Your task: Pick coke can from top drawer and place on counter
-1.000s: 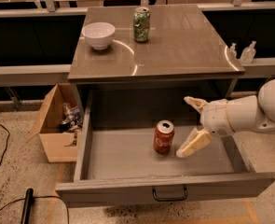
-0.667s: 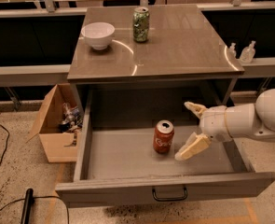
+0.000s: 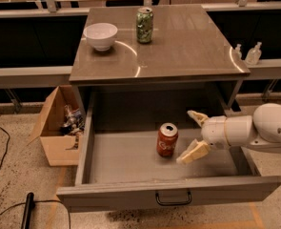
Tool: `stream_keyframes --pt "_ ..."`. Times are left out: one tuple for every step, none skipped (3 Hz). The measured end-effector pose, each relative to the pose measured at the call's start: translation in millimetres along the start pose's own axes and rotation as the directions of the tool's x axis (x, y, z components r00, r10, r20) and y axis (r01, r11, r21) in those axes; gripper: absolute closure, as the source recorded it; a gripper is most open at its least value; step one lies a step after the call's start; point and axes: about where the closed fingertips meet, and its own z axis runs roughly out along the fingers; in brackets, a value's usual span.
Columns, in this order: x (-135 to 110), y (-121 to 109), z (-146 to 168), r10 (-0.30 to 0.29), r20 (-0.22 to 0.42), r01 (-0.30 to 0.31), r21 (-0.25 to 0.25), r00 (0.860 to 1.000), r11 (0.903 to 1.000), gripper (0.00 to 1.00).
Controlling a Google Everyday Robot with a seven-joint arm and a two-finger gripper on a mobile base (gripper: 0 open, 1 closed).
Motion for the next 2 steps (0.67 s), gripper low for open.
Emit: stream_keyframes --pt "8.8 -0.6 22.3 0.018 0.012 -0.018 -0.041 1.0 0.999 0.0" --pt "9.6 3.6 42.4 0.027 0.037 -0.024 -0.09 0.999 0.9957 0.18"
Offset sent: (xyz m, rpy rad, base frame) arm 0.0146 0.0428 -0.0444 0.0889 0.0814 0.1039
